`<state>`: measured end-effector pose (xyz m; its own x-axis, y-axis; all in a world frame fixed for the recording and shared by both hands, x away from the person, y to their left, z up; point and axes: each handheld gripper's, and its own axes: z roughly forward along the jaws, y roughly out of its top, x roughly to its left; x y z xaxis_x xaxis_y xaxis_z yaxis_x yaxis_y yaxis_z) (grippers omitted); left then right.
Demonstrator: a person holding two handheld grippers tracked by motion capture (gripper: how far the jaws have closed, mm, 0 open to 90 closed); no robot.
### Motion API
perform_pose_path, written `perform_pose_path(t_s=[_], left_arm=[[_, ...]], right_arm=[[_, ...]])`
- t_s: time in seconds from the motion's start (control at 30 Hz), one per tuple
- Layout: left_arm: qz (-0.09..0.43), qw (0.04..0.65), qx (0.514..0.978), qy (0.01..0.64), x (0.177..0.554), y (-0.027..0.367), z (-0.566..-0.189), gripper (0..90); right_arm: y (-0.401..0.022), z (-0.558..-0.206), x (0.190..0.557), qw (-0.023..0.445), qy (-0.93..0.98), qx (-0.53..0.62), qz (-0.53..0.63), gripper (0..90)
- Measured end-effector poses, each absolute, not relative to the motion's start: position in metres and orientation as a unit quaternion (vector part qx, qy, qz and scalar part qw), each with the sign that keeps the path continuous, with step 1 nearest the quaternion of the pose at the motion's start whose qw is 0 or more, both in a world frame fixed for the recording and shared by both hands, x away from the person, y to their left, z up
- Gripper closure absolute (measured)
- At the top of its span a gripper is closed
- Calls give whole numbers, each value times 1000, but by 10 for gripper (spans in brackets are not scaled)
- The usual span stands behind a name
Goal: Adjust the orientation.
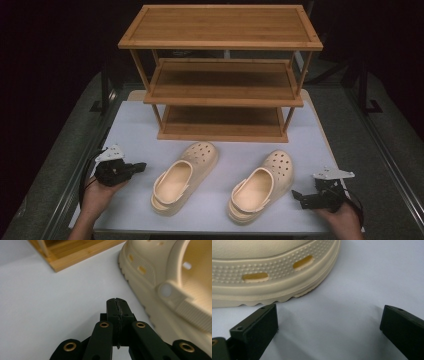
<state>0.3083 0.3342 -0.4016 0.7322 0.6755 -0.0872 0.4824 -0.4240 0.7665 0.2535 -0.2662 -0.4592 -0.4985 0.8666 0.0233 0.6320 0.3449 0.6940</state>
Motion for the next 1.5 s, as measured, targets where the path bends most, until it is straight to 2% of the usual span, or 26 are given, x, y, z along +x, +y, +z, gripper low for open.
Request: perform_pose_path(t_s=[0.4, 0.9, 1.17, 1.33, 1.5], left_arm=[[90, 434, 846, 297, 341, 293, -373, 900], [47, 425, 881, 202, 385, 210, -348, 900], [9, 415, 895, 163, 395, 170, -354, 900], [-9, 376, 916, 141, 401, 140, -366, 900], [-12, 361, 922, 139, 403, 130, -375, 900]], right_arm=[[-266, -459, 254, 179, 800, 468, 330, 12], [-266, -459, 253, 178, 800, 468, 331, 12], [-266, -459, 254, 179, 800, 467, 331, 12], [-266, -459, 254, 179, 800, 468, 331, 12], [-266, -459, 253, 178, 800, 468, 331, 12]])
